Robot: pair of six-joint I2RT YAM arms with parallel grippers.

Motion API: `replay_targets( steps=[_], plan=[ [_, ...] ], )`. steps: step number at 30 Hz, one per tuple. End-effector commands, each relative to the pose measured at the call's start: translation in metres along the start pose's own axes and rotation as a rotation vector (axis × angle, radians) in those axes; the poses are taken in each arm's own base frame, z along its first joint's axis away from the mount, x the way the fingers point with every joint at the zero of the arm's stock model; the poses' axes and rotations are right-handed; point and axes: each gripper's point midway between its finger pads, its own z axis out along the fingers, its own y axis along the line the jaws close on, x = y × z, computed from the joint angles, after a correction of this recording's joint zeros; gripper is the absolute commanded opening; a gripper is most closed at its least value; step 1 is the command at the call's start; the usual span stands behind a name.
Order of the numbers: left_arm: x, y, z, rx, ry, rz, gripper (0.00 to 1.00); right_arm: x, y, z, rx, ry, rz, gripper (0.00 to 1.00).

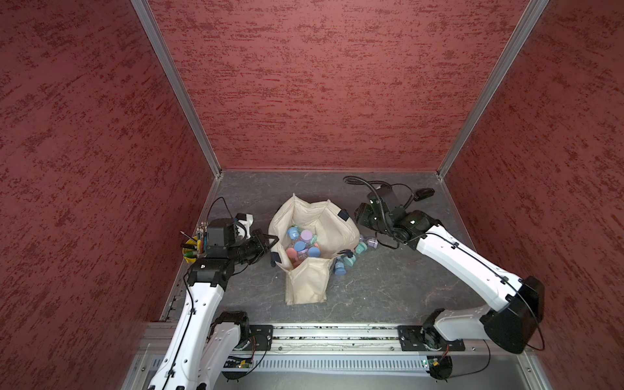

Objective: Put the hourglass into the canvas bag
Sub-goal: Pick up the hourglass from the center of the board.

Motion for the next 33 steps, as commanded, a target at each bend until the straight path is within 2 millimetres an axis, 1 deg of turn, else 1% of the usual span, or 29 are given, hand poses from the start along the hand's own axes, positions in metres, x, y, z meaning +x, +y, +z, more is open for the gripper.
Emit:
replay_targets(
  steps=[1,6,9,13,14,18,20,22,25,28,29,33],
  plan=[
    [-0.002,-0.006,-0.005,0.005,-0.017,0.031,0.07,-0.003,-0.007,0.004,-0.028,0.011,0.041,0.65],
    [-0.002,-0.005,-0.005,0.004,-0.017,0.031,0.07,-0.004,-0.055,0.027,0.112,0.046,0.035,0.73],
    [-0.002,-0.006,-0.004,0.007,-0.017,0.032,0.04,0.002,-0.075,0.039,0.172,0.075,0.013,0.76],
    [-0.002,-0.006,-0.004,0.01,-0.018,0.033,0.01,0.01,-0.084,0.05,0.197,0.098,-0.026,0.82],
    [-0.002,-0.006,-0.004,0.009,-0.017,0.032,0.0,0.016,-0.09,0.059,0.218,0.121,-0.035,0.83],
    [-0.002,-0.006,-0.004,0.012,-0.015,0.032,0.0,0.028,-0.101,0.072,0.253,0.155,-0.046,0.86],
    [-0.001,-0.007,-0.005,0.014,-0.015,0.035,0.0,0.033,-0.103,0.077,0.248,0.167,-0.045,0.88],
    [-0.001,-0.006,-0.004,0.012,-0.015,0.033,0.0,0.036,-0.102,0.079,0.236,0.175,-0.056,0.88],
    [0.0,-0.005,-0.004,0.01,-0.013,0.033,0.0,0.039,-0.109,0.082,0.264,0.188,-0.093,0.89],
    [-0.001,-0.005,-0.003,0.011,-0.016,0.03,0.0,0.043,-0.122,0.084,0.334,0.213,-0.135,0.89],
    [-0.001,-0.005,-0.004,0.012,-0.017,0.03,0.0,0.044,-0.123,0.086,0.34,0.222,-0.15,0.89],
    [-0.001,-0.004,-0.002,0.011,-0.015,0.025,0.0,0.047,-0.118,0.091,0.309,0.245,-0.199,0.89]
  ],
)
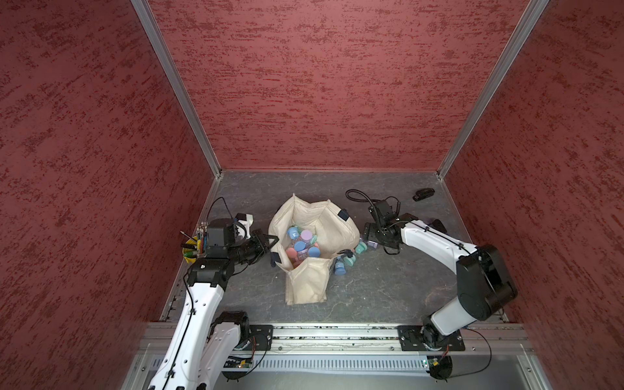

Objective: Put the hourglass into the canvas bag
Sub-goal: Pick up the hourglass from the center of the board.

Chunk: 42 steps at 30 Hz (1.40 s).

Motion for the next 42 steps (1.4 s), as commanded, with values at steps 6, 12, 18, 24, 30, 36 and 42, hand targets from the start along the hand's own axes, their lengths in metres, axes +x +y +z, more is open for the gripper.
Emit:
replay_targets(
  steps=[6,12,18,24,30,36,42],
  plan=[
    [-0.002,-0.003,-0.001,0.01,-0.014,0.02,0.0,-0.012,0.01,0.007,0.012,-0.002,-0.132,0.9],
    [-0.002,-0.003,-0.001,0.009,-0.015,0.02,0.0,-0.01,0.027,0.008,-0.024,0.015,-0.206,0.93],
    [-0.003,-0.003,0.0,0.013,-0.015,0.016,0.0,-0.007,0.033,0.018,0.016,0.034,-0.257,0.94],
    [-0.004,-0.005,-0.001,0.014,-0.014,0.018,0.0,-0.013,0.032,0.028,0.06,0.032,-0.268,0.95],
    [-0.005,-0.007,-0.002,0.015,-0.015,0.024,0.0,-0.024,0.03,0.038,0.042,0.015,-0.231,0.96],
    [-0.006,-0.007,0.0,0.017,-0.015,0.021,0.0,-0.027,0.024,0.05,0.02,0.031,-0.195,0.86],
    [-0.006,-0.007,0.0,0.017,-0.014,0.022,0.0,-0.024,0.008,0.059,0.039,0.05,-0.134,0.74]
  ],
)
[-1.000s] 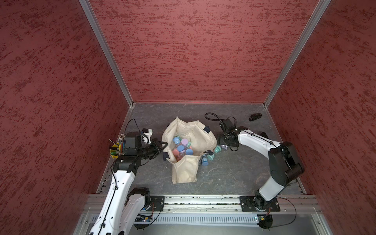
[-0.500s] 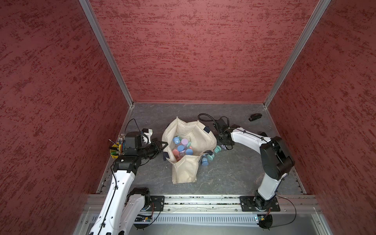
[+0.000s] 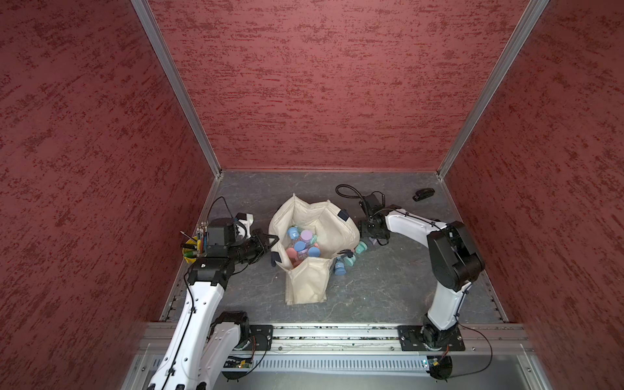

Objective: Put the hourglass into the canvas bag
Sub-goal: Pick up the hourglass from the center of the board.

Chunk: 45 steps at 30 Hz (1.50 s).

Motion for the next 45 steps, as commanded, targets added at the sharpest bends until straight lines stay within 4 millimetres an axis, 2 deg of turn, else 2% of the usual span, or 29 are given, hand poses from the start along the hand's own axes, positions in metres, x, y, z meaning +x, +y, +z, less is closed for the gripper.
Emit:
replay_targets(
  steps=[1,6,8,12,14,15,16,17,19,24,30,35,40,45],
  plan=[
    [-0.005,-0.007,-0.001,0.017,-0.015,0.023,0.0,0.003,-0.006,0.008,-0.01,0.007,0.051,0.74],
    [-0.004,-0.006,-0.002,0.014,-0.014,0.026,0.0,0.013,-0.025,0.012,0.011,0.018,0.127,0.63],
    [-0.004,-0.005,-0.002,0.012,-0.013,0.026,0.0,0.017,-0.028,0.011,0.007,0.012,0.138,0.55],
    [-0.002,-0.003,-0.001,0.011,-0.013,0.022,0.0,0.022,-0.032,0.008,0.005,0.002,0.15,0.48],
    [-0.002,-0.003,-0.001,0.011,-0.013,0.021,0.0,0.022,-0.032,0.007,-0.002,-0.006,0.148,0.48],
    [-0.003,-0.004,-0.001,0.012,-0.014,0.023,0.0,0.022,-0.031,0.006,-0.003,-0.007,0.144,0.51],
    [-0.002,-0.004,-0.001,0.013,-0.015,0.023,0.0,0.02,-0.032,0.006,0.003,-0.009,0.142,0.61],
    [-0.002,-0.004,-0.001,0.013,-0.014,0.023,0.0,0.019,-0.032,0.006,0.008,-0.011,0.139,0.66],
    [-0.002,-0.004,-0.002,0.014,-0.014,0.021,0.0,0.015,-0.031,0.005,0.008,-0.017,0.138,0.66],
    [-0.001,-0.003,-0.002,0.012,-0.013,0.022,0.0,0.009,-0.028,0.007,0.001,-0.03,0.137,0.54],
    [-0.001,-0.002,-0.002,0.01,-0.014,0.022,0.0,0.013,-0.029,0.011,0.0,-0.02,0.137,0.38],
    [-0.001,-0.003,-0.002,0.013,-0.015,0.019,0.0,0.015,-0.031,0.006,-0.004,-0.031,0.147,0.25],
    [-0.001,-0.003,-0.002,0.014,-0.013,0.018,0.0,0.016,-0.032,-0.004,-0.019,-0.056,0.17,0.19],
    [-0.001,-0.003,-0.002,0.014,-0.013,0.017,0.0,0.014,-0.029,-0.022,-0.074,-0.097,0.209,0.15]
  ],
)
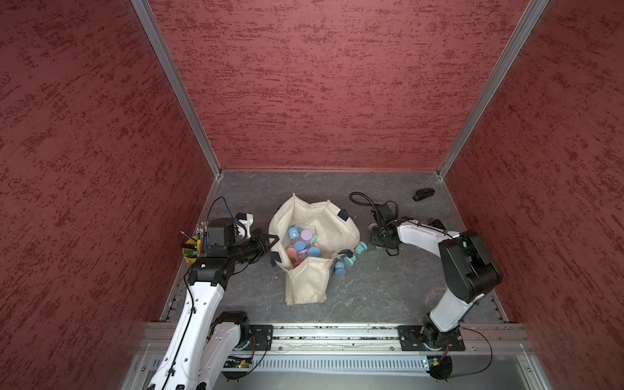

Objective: Put the hourglass into the canvas bag
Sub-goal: Pick up the hourglass from the center of the board.

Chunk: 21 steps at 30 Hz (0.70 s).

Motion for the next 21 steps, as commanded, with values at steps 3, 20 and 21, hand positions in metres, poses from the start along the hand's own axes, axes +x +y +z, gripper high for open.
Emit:
replay_targets(
  steps=[3,20,21],
  plan=[
    [-0.001,-0.002,-0.001,0.012,-0.013,0.014,0.0,-0.015,0.012,-0.031,-0.112,-0.087,0.073,0.13],
    [-0.002,-0.007,-0.001,0.029,-0.013,0.011,0.0,-0.026,0.027,-0.14,-0.369,-0.251,0.197,0.03],
    [-0.003,-0.008,-0.001,0.031,-0.014,0.014,0.0,-0.028,0.029,-0.149,-0.389,-0.264,0.2,0.03]
  ],
)
